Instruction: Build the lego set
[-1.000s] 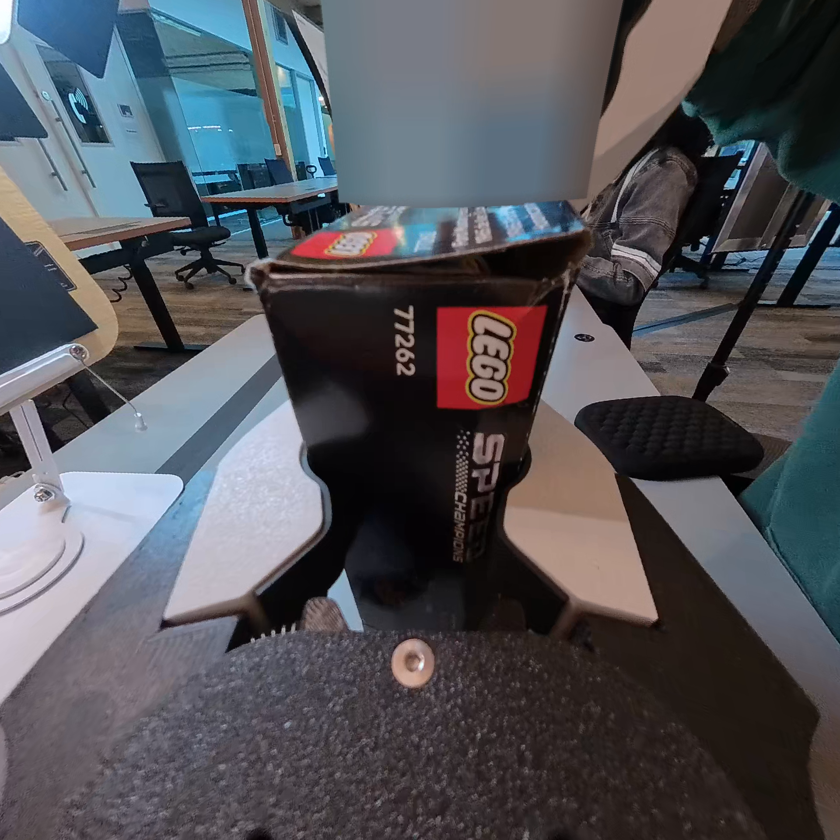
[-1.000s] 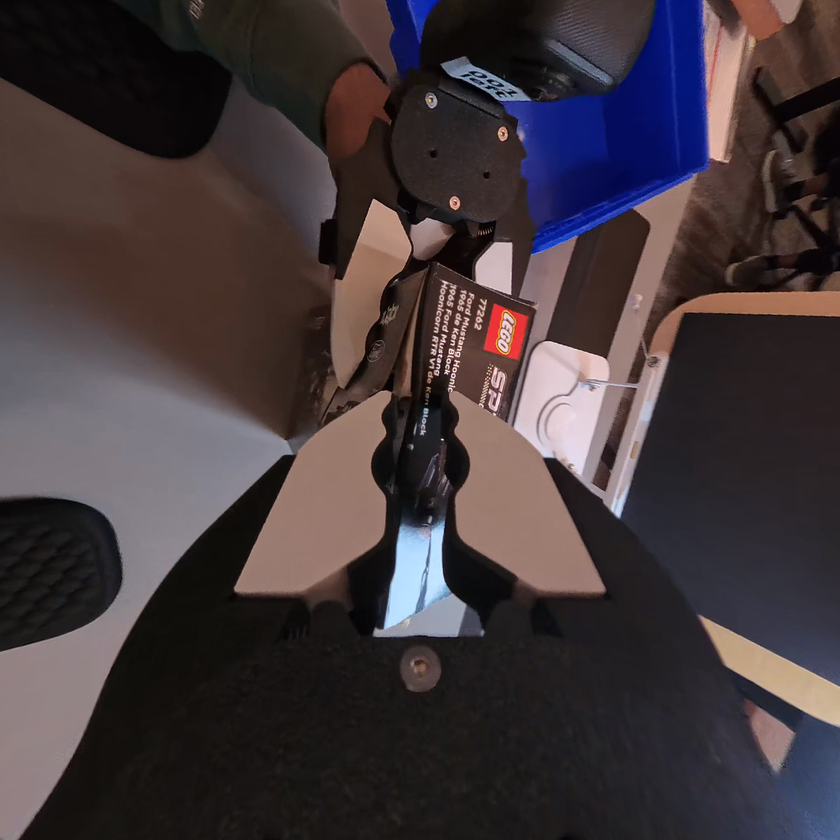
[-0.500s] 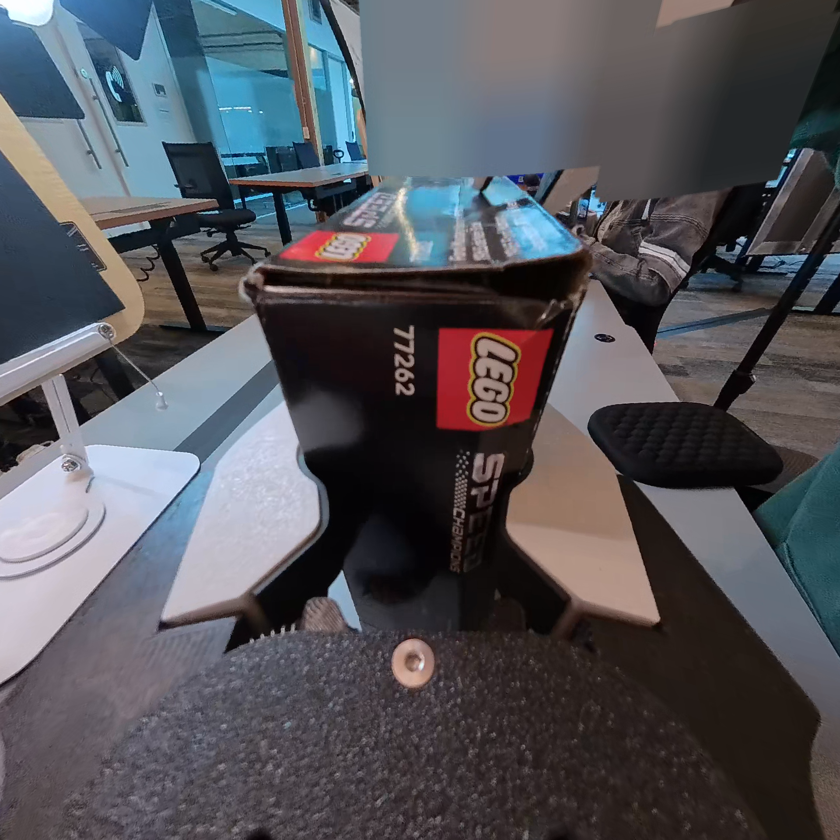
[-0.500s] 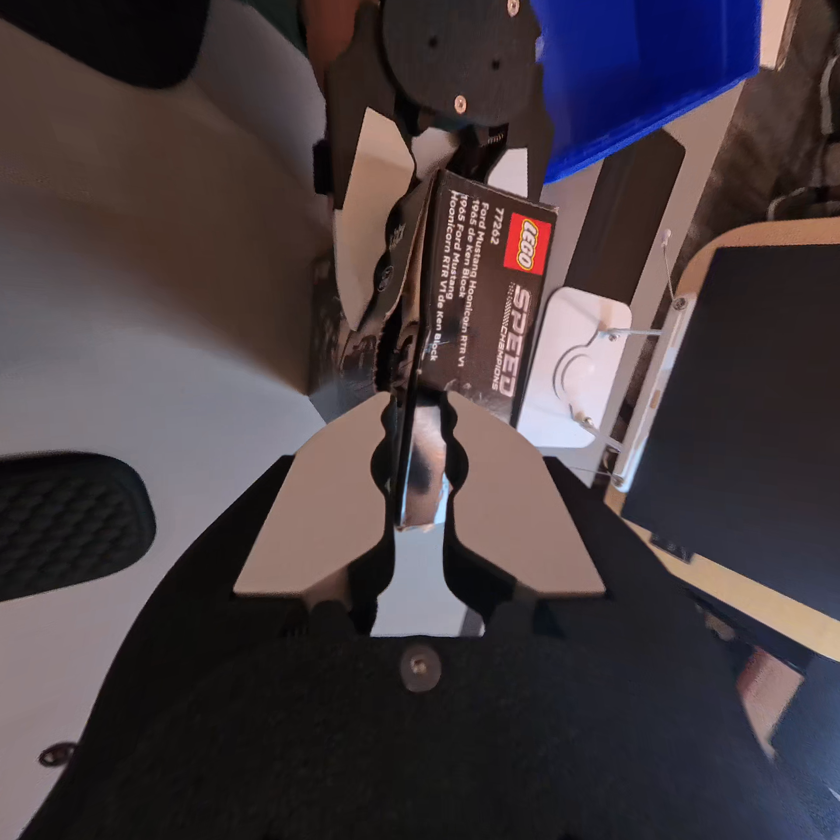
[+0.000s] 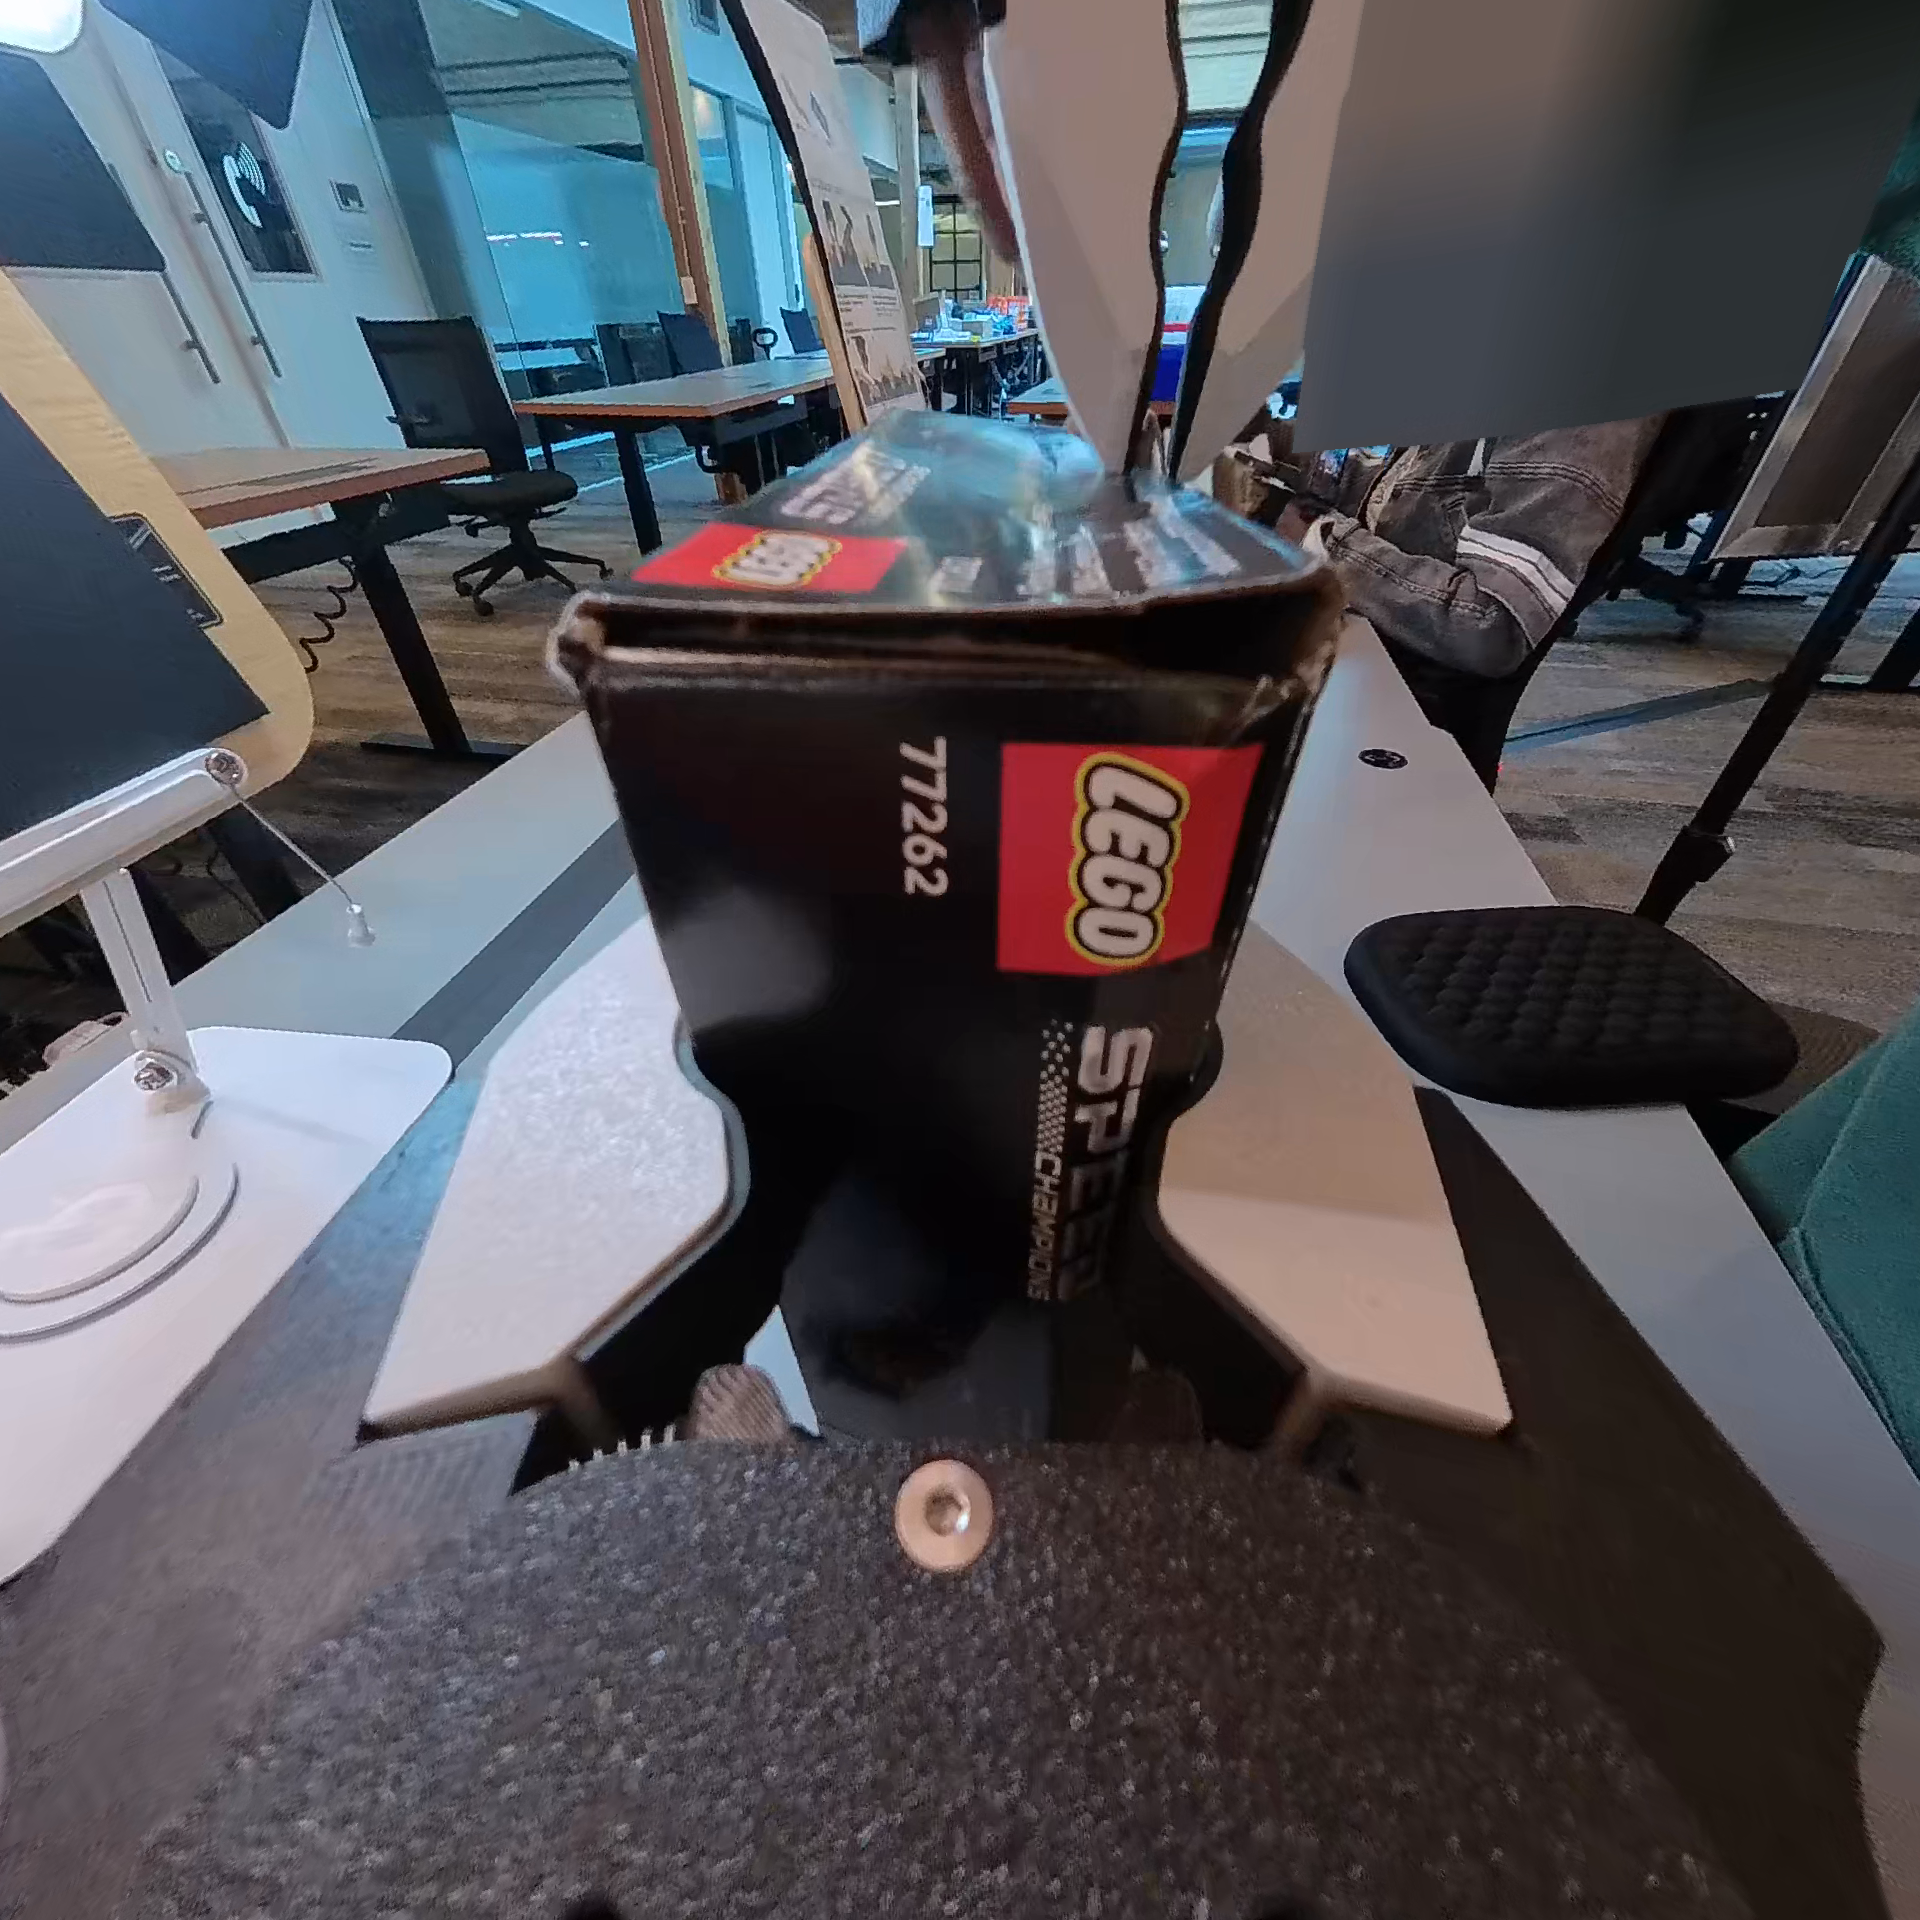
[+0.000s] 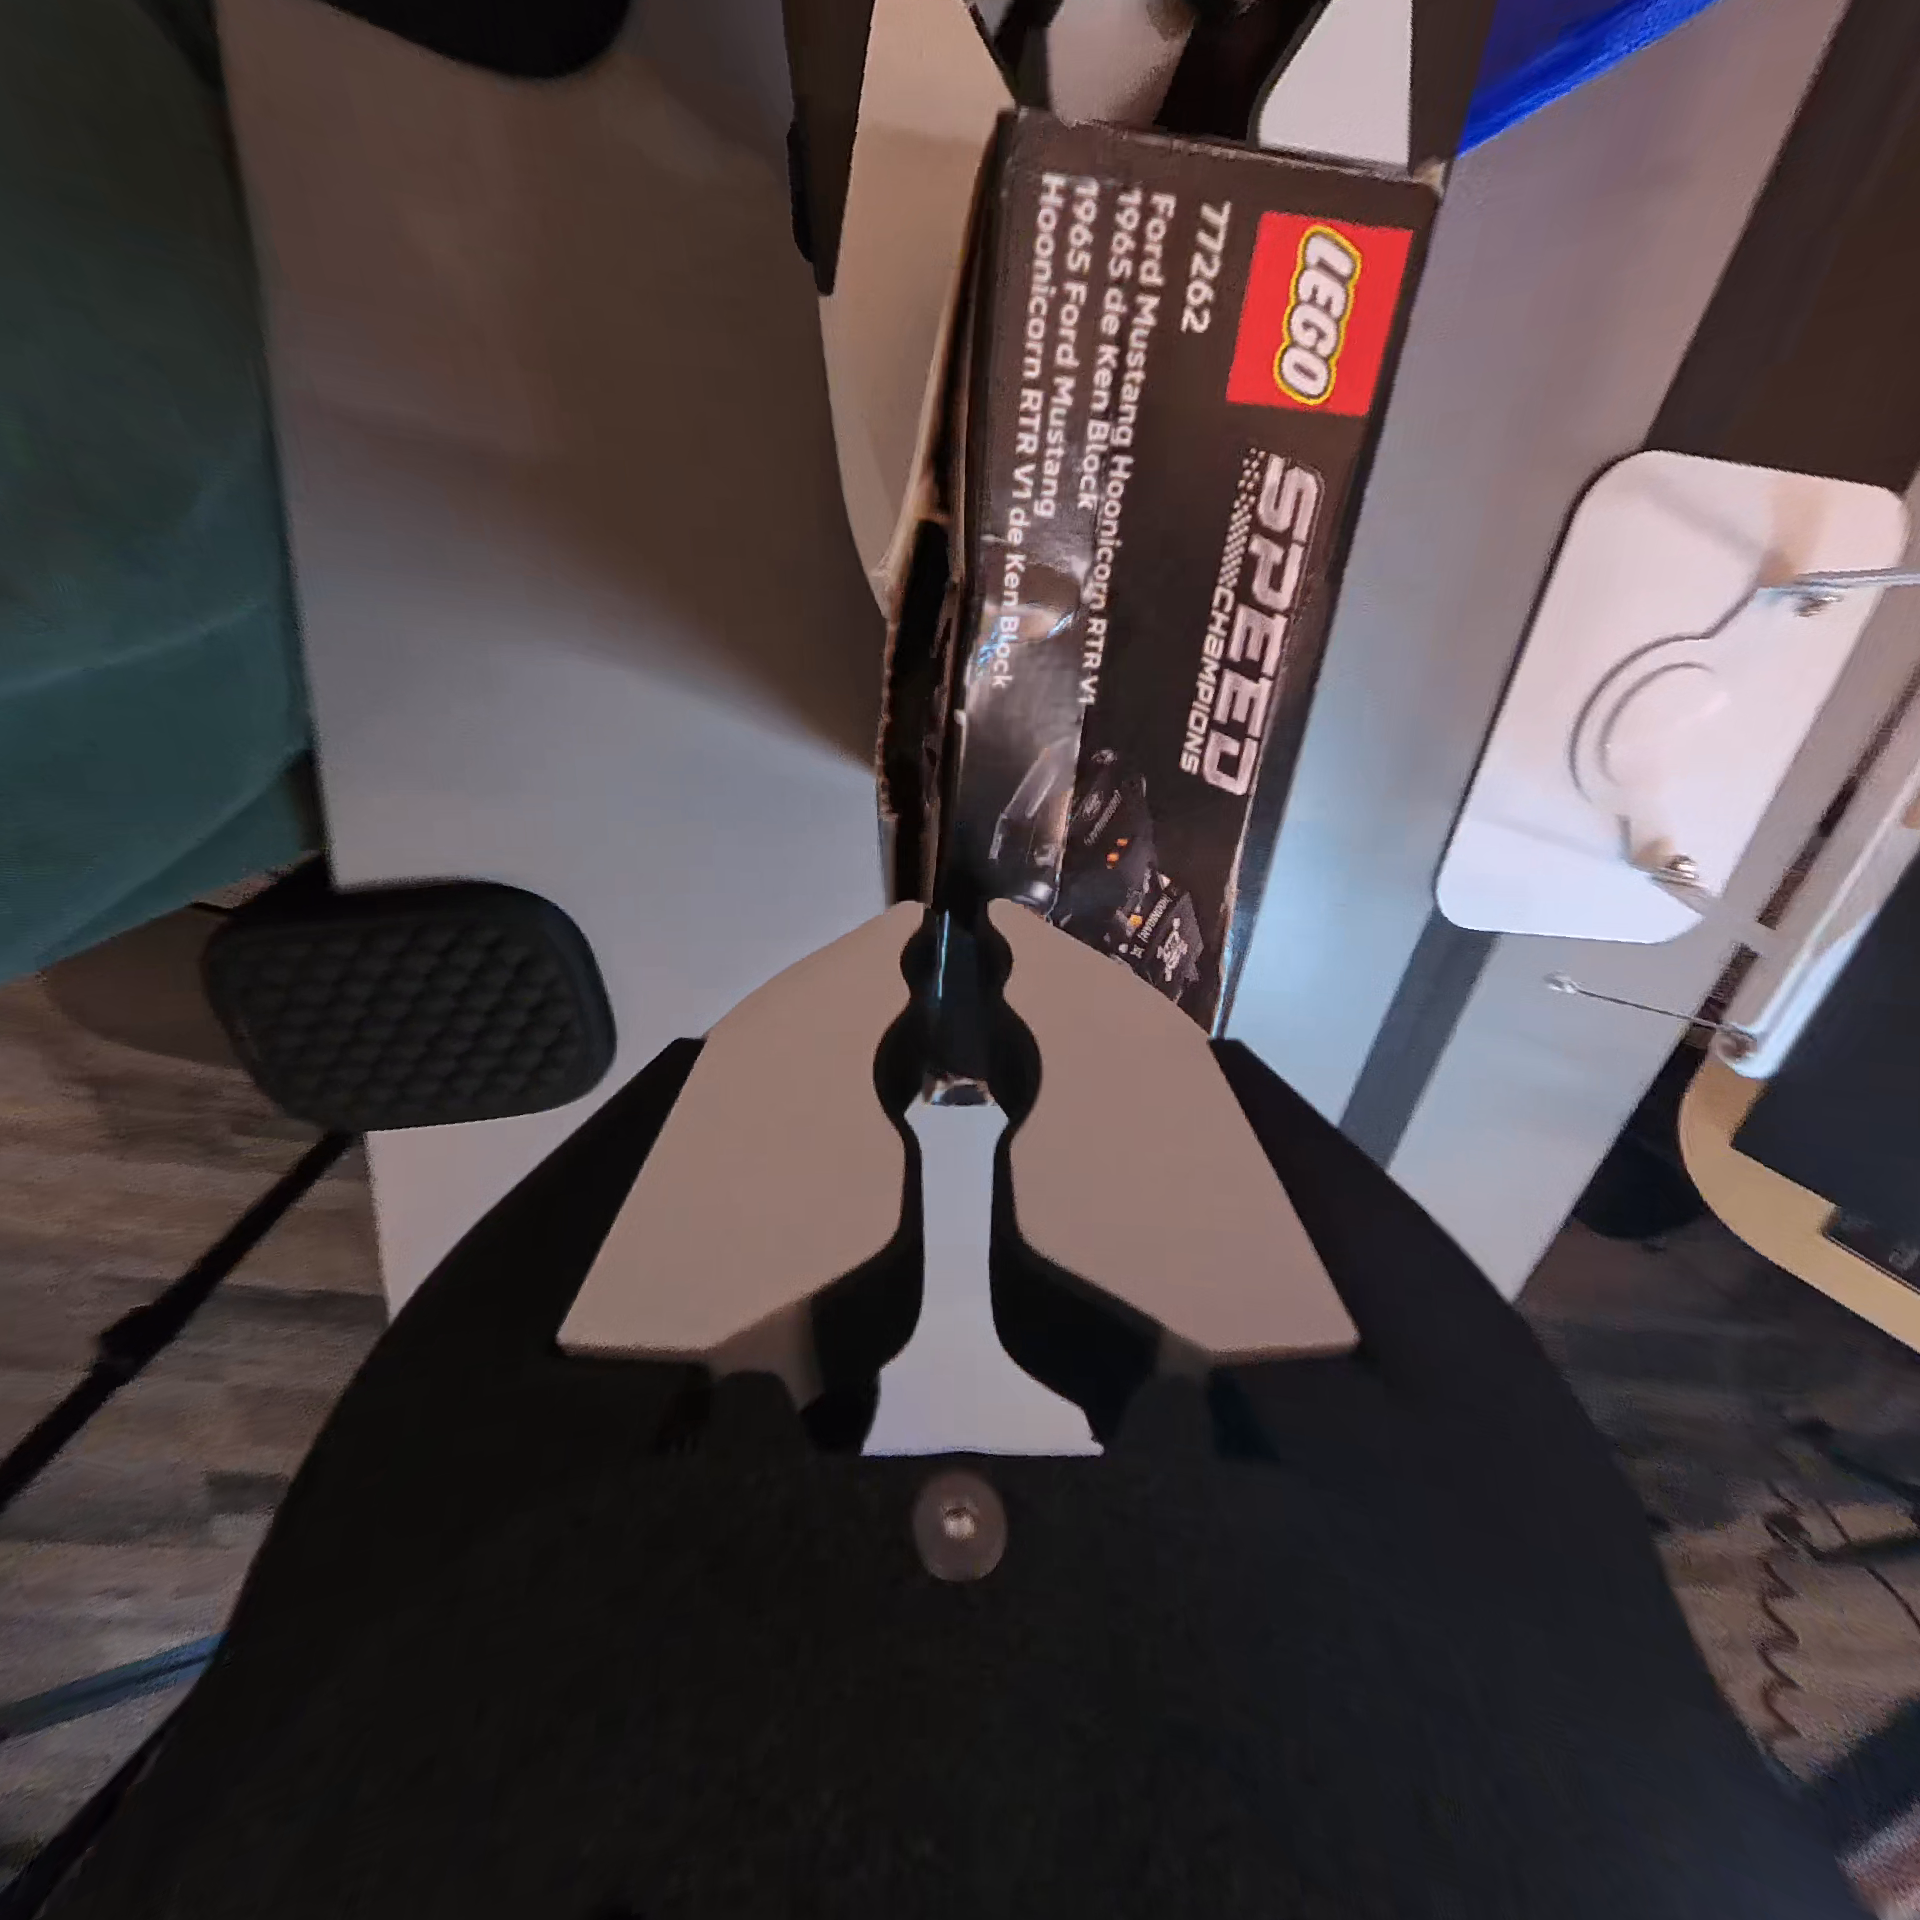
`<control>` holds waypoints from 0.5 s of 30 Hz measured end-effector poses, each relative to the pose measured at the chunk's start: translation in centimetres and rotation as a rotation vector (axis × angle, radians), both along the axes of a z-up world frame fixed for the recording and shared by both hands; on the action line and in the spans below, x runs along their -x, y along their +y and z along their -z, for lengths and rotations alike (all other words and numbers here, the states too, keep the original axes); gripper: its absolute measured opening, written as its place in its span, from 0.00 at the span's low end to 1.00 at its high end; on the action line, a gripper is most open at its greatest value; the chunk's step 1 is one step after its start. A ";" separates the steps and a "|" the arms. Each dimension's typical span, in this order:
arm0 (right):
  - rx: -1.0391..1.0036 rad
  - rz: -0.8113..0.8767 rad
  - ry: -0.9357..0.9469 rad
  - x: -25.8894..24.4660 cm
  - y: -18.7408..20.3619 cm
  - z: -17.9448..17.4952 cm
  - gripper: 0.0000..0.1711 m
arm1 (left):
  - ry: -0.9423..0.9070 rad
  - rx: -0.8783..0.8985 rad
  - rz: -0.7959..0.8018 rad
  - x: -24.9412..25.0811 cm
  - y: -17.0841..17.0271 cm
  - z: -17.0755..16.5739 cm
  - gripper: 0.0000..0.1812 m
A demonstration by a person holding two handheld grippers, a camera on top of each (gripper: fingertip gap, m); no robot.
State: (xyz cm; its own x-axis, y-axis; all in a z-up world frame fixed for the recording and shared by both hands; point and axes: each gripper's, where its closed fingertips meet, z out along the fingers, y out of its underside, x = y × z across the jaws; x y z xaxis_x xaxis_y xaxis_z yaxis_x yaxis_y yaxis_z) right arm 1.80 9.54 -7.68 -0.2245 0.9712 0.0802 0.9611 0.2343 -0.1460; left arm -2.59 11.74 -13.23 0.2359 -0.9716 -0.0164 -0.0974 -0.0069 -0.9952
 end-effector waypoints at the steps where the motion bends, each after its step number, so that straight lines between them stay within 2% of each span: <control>1: 0.025 0.004 0.020 0.5 -0.1 -0.5 0.05 | -0.001 0.002 -0.003 0.0 0.1 0.0 0.45; 5: -0.012 -0.055 0.187 4.1 -0.5 -2.2 0.05 | 0.002 -0.001 -0.003 0.0 0.0 0.0 0.45; 7: -0.050 -0.086 0.115 4.2 -0.3 -0.4 0.04 | 0.009 0.003 -0.005 0.0 0.1 0.1 0.45; 11: -0.121 -0.134 0.005 4.1 -0.4 0.7 0.00 | 0.009 0.003 -0.007 -0.1 0.1 0.0 0.45; 15: -0.134 -0.145 -0.046 4.3 -0.3 1.3 0.00 | 0.013 0.008 -0.007 0.0 0.2 0.1 0.45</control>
